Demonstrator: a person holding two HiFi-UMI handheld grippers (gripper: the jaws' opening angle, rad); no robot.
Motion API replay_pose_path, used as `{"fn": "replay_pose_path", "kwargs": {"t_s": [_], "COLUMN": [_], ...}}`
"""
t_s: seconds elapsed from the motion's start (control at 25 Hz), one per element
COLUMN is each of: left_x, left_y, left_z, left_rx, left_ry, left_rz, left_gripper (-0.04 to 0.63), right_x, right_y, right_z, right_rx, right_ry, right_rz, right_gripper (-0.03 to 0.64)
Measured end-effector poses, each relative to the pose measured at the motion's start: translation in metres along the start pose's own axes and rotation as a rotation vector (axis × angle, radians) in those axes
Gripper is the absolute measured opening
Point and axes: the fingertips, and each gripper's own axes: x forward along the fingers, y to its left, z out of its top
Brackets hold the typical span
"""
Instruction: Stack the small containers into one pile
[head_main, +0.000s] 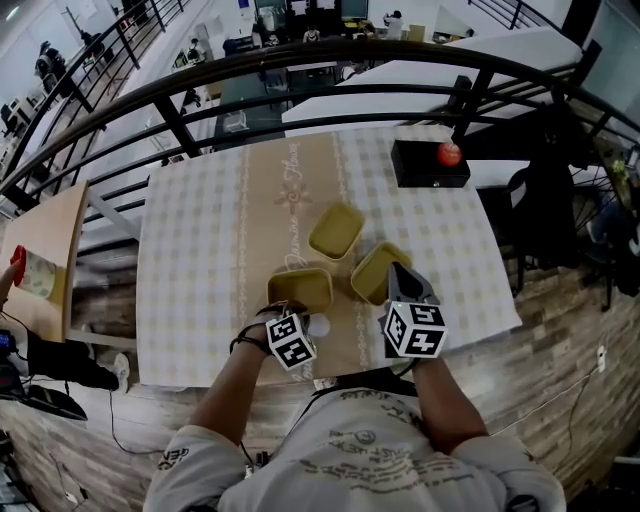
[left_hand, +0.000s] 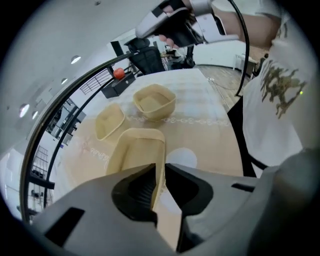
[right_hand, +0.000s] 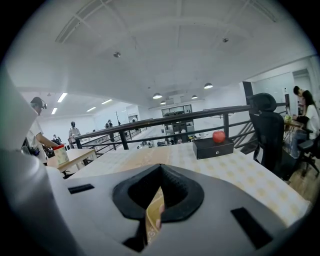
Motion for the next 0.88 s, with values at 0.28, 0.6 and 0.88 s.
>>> {"fn": "replay_pose_path", "kwargs": {"t_s": [0.28, 0.6, 0.88], "left_x": [-0.035, -0.095, -0.151], "left_y": [0.020, 0.068, 0.096], "left_z": [0.041, 0.124, 0.169], "left_rx": [-0.197, -0.502, -0.637], "left_ry": [-0.203, -0.639, -0.903], "left_rz": [0.054, 0.228, 0.406], "left_gripper": [0.041, 0.021, 0.008], "right_x": [-0.001, -0.013, -0.021], "right_y": [-0.009, -0.029, -0.041], "right_z": [0.011, 0.025, 0.037], "right_rx": [0.032, 0.039, 0.031], "right_ry": [-0.011, -0.091, -0.139], "right_rz": [0.022, -0.003, -0.023], "right_gripper": [0.000, 0.000, 0.000]}}
